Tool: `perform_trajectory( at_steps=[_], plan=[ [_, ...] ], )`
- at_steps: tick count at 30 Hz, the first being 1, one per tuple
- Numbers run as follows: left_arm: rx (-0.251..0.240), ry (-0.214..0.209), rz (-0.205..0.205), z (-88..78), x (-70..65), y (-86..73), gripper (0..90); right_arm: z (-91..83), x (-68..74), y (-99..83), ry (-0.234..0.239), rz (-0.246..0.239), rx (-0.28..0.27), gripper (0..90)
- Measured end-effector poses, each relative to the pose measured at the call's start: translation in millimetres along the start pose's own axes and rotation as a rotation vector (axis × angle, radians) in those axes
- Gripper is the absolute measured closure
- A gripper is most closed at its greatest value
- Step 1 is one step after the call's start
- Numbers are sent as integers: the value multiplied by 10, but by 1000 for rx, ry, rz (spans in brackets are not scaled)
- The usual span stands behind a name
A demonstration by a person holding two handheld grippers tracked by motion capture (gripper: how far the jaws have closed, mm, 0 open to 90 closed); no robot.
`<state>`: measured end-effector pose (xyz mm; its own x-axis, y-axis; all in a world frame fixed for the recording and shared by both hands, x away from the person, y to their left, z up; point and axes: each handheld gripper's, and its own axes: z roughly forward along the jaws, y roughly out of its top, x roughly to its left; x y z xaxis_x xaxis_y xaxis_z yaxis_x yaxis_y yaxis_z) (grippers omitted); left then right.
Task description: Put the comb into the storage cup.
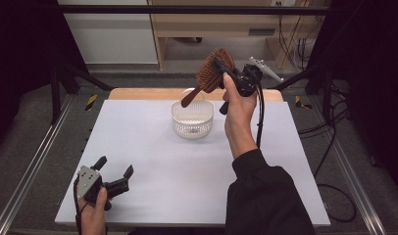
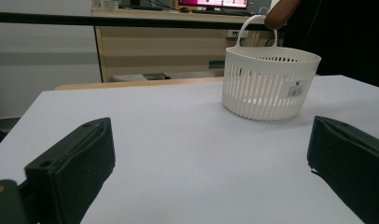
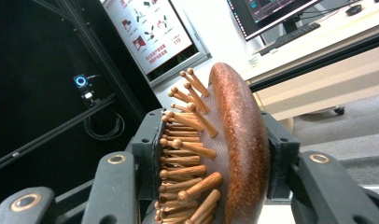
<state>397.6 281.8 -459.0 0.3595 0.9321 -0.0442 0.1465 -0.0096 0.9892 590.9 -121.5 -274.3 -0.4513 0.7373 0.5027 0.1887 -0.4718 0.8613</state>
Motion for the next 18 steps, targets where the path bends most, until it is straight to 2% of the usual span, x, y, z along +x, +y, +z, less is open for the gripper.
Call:
perform_trajectory(
  at_steps=[8,18],
  plan=[
    [-1,0,-5,-1,9,-1,10,-23,-56,-13,-16,-28,8,508],
    [-3,0,-4,-7,15,1,12,-23,-136,-106,-31,-19,16,508]
  ],
)
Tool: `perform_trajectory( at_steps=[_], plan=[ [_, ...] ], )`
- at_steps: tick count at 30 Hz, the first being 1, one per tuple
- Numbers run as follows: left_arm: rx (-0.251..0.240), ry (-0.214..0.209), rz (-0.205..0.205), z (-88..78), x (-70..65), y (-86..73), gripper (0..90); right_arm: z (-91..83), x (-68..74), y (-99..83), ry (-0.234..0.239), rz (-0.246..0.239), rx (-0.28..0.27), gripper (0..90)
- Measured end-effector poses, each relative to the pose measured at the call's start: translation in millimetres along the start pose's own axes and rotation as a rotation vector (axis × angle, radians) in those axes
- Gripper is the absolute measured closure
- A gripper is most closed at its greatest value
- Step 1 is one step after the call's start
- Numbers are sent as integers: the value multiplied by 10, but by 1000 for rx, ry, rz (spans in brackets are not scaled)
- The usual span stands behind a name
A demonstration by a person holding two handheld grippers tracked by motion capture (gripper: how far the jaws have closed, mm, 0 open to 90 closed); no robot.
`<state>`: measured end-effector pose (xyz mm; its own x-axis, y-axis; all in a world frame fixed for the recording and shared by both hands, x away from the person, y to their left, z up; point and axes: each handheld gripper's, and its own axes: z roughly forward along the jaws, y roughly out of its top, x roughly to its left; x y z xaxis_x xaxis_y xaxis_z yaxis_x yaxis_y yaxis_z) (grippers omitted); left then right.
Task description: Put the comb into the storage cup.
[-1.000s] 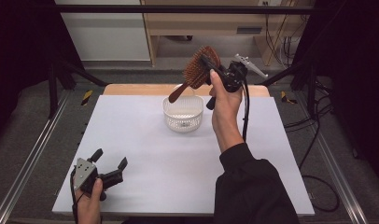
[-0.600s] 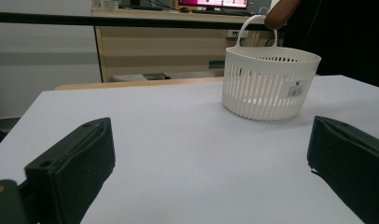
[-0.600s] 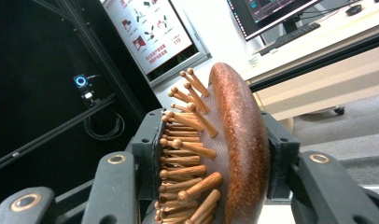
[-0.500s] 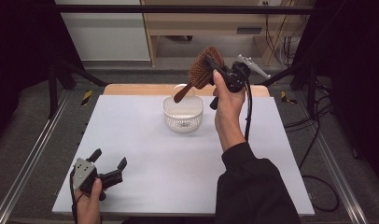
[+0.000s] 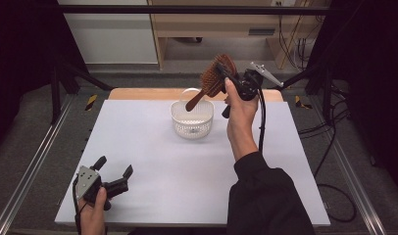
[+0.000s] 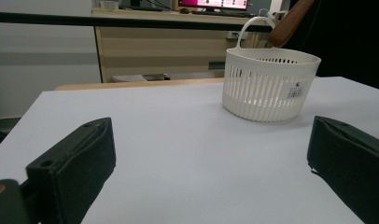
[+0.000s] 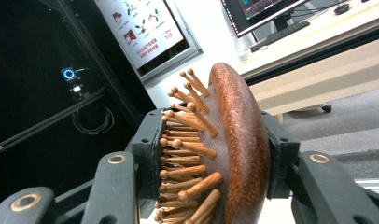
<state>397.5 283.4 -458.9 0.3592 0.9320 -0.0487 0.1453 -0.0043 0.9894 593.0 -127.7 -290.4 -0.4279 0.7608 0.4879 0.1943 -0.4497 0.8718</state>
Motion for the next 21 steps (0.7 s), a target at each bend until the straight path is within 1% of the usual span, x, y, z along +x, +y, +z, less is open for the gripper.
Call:
perform_trajectory(
  at_steps=[11,15,21],
  plan=[
    [-3,-5,7,1,-13,1,12,49,-15,-65,-15,-14,10,508],
    [-8,-6,3,1,-17,2,12,53,4,-86,-14,-25,15,508],
    [-9,-6,13,-3,-17,6,12,67,24,-104,-13,-35,17,508]
  ],
)
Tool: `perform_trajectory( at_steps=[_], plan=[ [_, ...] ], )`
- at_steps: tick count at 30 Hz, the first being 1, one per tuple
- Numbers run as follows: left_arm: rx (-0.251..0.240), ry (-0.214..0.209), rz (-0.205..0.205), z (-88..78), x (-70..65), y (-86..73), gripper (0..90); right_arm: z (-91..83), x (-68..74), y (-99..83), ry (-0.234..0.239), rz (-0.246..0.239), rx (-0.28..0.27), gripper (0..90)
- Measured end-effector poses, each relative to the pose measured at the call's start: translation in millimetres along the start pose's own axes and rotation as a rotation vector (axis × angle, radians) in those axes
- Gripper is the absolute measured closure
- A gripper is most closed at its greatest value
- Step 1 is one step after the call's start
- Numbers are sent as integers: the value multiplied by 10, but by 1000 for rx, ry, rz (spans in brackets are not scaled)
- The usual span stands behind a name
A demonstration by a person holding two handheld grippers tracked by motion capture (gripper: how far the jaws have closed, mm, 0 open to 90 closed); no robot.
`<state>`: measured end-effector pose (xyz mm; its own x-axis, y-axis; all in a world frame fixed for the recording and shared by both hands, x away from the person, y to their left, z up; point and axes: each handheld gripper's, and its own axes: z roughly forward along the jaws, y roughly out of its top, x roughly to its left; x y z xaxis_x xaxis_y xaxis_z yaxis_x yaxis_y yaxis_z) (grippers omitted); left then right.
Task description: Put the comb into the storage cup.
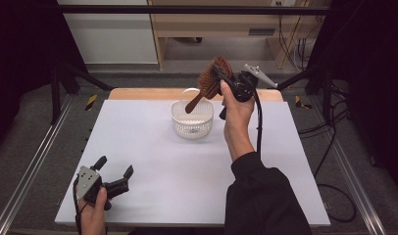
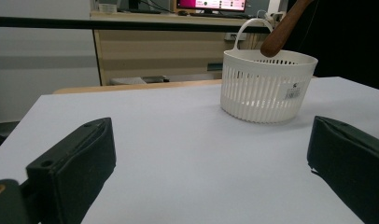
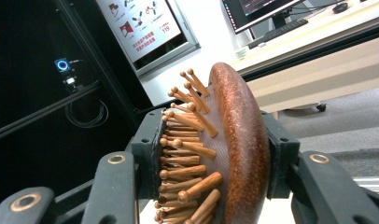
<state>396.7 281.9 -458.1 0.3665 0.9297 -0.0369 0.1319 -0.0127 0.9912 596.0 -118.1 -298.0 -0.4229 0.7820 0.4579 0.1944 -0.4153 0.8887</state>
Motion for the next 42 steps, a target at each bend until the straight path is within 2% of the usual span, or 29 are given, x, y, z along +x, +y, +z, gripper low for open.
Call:
perform_trajectory(
  at_steps=[15,32,42],
  plan=[
    [-7,1,0,-9,7,4,11,39,-43,-144,-10,5,14,507],
    [-14,-3,-1,-11,10,6,11,128,-8,-320,-4,-3,32,507],
    [-18,-2,6,-14,14,8,11,146,-59,-466,-14,1,43,506]
  ],
)
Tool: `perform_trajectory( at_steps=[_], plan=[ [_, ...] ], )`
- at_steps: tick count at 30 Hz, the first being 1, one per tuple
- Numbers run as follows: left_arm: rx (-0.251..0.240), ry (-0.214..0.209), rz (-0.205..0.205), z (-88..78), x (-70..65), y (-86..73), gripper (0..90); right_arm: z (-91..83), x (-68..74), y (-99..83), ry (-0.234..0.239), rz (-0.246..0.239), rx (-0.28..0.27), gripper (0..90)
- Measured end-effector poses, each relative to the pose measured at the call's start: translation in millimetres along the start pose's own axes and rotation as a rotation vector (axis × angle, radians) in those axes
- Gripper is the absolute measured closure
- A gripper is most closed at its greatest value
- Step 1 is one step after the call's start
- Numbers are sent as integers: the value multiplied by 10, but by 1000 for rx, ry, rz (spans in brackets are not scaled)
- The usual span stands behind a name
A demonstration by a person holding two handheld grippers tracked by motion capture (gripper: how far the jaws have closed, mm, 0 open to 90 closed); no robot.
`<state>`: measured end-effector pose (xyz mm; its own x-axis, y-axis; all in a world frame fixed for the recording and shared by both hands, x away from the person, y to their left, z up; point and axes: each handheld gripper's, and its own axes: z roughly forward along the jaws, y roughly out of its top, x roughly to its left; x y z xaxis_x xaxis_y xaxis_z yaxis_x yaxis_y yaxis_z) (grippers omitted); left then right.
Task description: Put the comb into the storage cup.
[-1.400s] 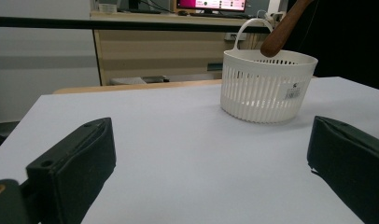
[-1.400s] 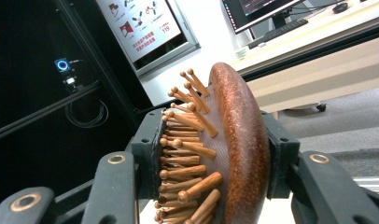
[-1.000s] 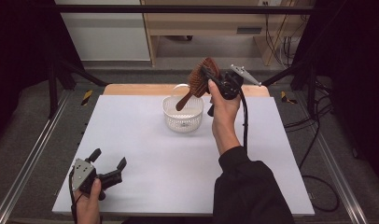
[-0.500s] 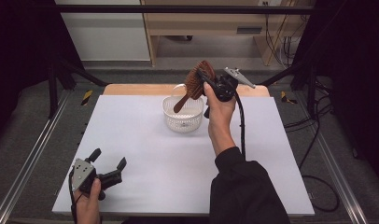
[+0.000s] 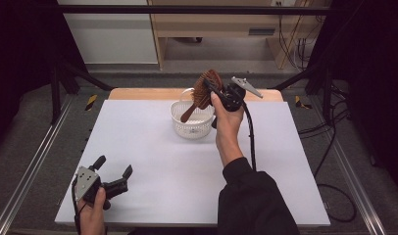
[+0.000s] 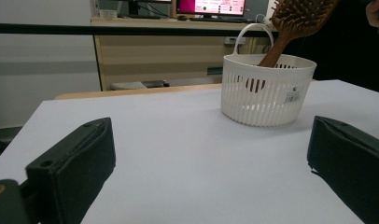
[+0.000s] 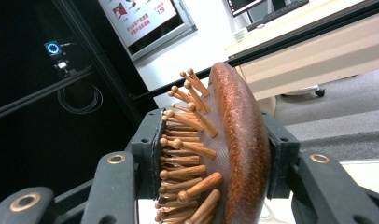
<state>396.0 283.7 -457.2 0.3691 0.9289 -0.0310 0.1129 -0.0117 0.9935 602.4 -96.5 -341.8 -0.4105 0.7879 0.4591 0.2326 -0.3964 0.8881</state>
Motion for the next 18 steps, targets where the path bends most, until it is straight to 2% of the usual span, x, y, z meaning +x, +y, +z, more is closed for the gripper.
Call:
perform_trajectory(
  at_steps=[18],
  plan=[
    [-4,-5,5,1,-3,-1,11,29,-36,-173,-5,12,12,505]
  ],
)
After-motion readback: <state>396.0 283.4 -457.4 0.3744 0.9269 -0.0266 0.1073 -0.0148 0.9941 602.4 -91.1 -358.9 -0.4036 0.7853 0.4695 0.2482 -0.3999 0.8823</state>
